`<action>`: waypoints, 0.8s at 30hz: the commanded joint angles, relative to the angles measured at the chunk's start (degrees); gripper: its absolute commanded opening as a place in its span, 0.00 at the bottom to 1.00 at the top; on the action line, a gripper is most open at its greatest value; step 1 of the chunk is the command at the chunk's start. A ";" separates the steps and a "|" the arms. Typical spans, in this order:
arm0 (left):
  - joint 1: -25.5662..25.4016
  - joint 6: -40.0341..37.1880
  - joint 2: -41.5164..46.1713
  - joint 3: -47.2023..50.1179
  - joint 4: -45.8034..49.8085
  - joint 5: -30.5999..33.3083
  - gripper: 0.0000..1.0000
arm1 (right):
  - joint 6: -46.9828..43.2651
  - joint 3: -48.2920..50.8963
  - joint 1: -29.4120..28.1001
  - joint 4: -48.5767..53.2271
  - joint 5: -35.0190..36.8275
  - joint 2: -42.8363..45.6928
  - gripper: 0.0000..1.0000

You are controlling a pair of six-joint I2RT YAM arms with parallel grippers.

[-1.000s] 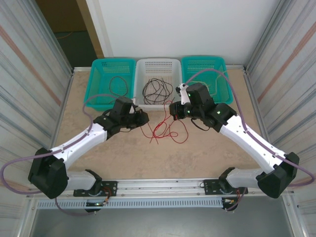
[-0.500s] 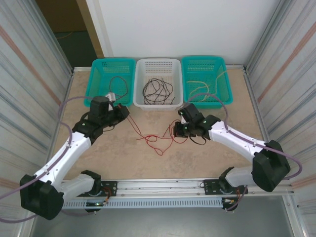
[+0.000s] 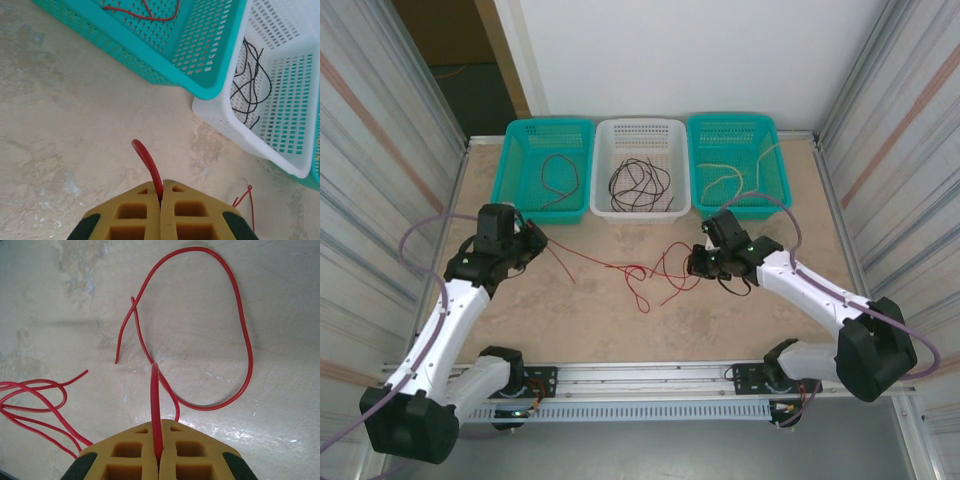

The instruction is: Untangle the cables

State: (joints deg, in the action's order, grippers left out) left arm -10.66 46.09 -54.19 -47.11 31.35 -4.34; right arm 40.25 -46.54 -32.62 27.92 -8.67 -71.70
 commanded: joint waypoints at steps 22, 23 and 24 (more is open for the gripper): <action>-7.97 -6.83 -10.82 -3.20 5.44 0.69 0.42 | -7.32 -15.88 -1.19 9.17 12.25 -13.55 0.57; -7.97 -7.11 -10.48 -3.53 5.87 1.04 0.46 | -7.21 -15.77 -1.17 9.04 11.62 -14.41 0.56; -7.97 -7.52 -10.16 -4.04 6.35 1.39 0.49 | -7.14 -15.56 -1.44 8.39 10.71 -15.08 0.55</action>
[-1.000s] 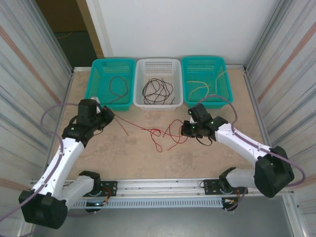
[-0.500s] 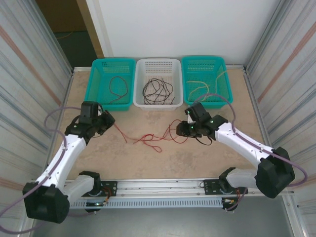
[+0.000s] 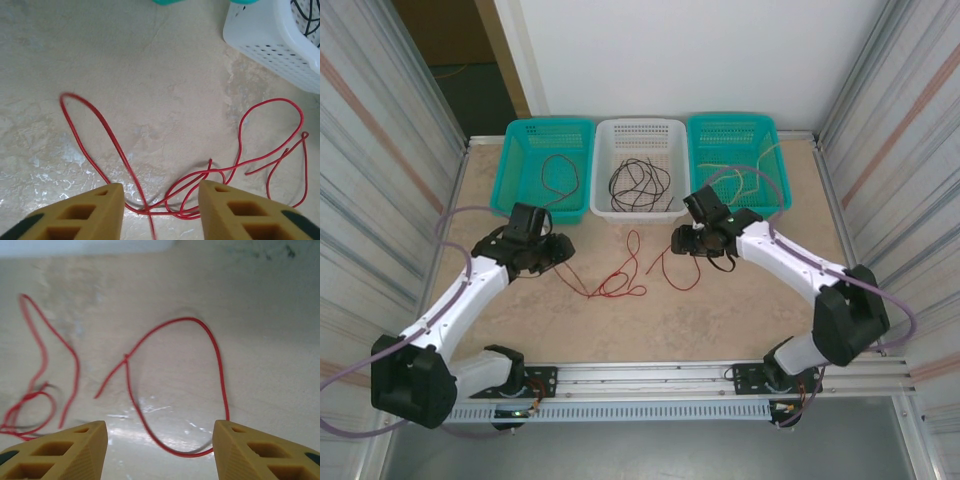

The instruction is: Untangle the cables

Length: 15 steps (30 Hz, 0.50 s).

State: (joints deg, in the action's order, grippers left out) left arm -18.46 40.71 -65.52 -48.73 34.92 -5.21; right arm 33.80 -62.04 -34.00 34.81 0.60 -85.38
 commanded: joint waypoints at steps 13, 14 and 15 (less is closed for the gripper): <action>-0.72 -5.30 5.53 -6.62 2.08 0.21 0.57 | -0.29 -5.52 -5.20 -4.66 0.16 -16.86 0.38; -0.72 -5.22 6.17 -6.32 1.70 0.15 0.57 | -0.68 -5.87 -5.42 -4.66 0.34 -17.69 0.38; -0.77 -5.16 6.72 -6.08 1.48 0.22 0.57 | -0.99 -6.18 -5.59 -4.75 0.45 -18.30 0.37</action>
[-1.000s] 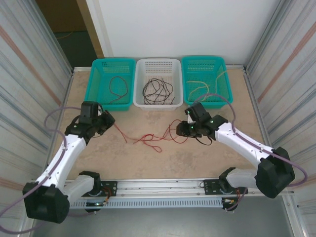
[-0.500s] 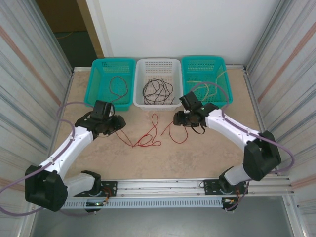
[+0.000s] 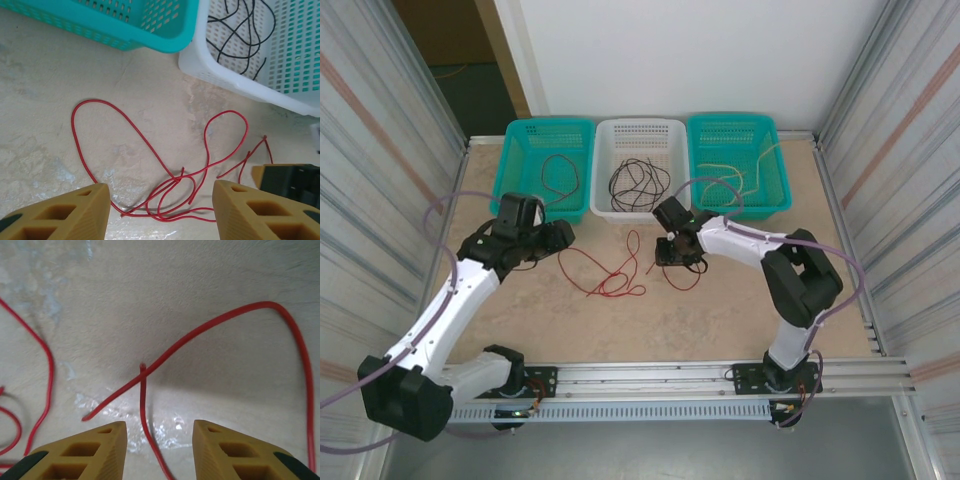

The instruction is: Untangle the cables

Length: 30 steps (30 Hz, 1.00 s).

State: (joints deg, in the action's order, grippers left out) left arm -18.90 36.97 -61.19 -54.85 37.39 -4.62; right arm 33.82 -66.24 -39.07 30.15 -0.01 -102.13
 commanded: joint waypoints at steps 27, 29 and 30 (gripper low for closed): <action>-7.14 -1.75 1.89 0.47 -19.08 -13.47 0.64 | -5.49 -0.81 -4.17 5.14 -3.98 17.14 0.00; -10.17 -2.12 0.21 -0.18 -22.23 -14.95 0.64 | -6.26 -1.79 -4.15 6.16 -4.63 20.06 0.00; -11.33 -2.09 -0.50 -0.49 -23.61 -15.68 0.65 | -6.45 -2.46 -4.07 6.59 -5.09 20.83 0.00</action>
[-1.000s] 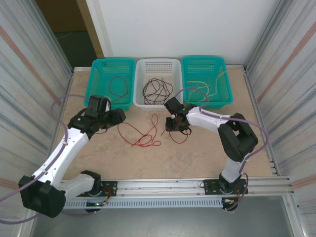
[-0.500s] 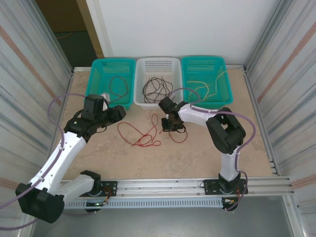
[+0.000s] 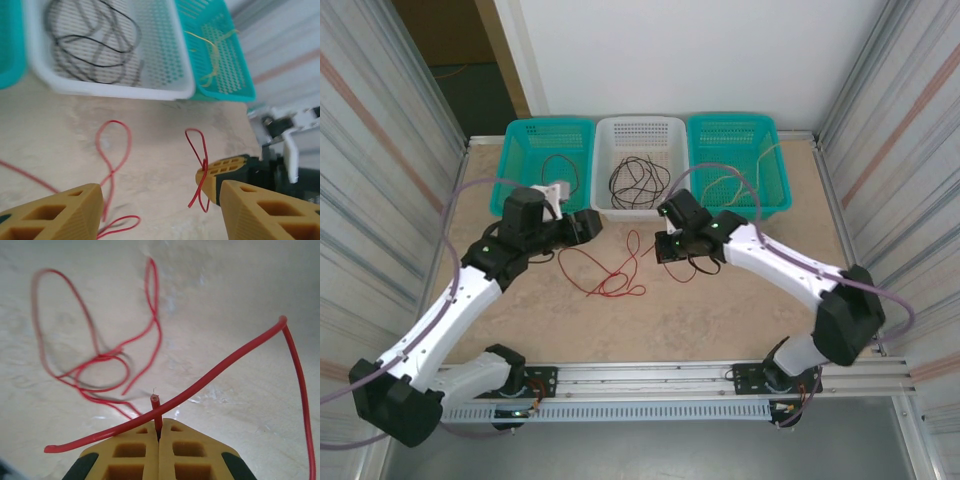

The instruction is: Untangle the cables

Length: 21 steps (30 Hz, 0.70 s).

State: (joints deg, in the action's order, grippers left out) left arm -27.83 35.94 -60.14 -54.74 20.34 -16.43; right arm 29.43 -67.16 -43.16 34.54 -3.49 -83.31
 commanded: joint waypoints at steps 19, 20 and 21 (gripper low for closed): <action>-9.89 -0.09 -11.41 -3.16 -13.75 -14.37 0.43 | -1.96 -7.38 -0.82 1.41 -5.65 5.81 0.00; -9.87 0.10 -11.71 -3.18 -13.79 -14.70 0.41 | -1.94 -7.39 -0.84 1.32 -5.57 5.82 0.00; -9.87 0.15 -11.99 -3.18 -13.90 -15.07 0.39 | -1.90 -7.38 -0.79 1.19 -5.57 5.95 0.00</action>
State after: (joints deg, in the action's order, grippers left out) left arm -37.43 36.18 -71.35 -56.95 8.08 -29.04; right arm 28.16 -72.66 -43.55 36.16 -7.92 -79.00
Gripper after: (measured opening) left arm 0.401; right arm 0.052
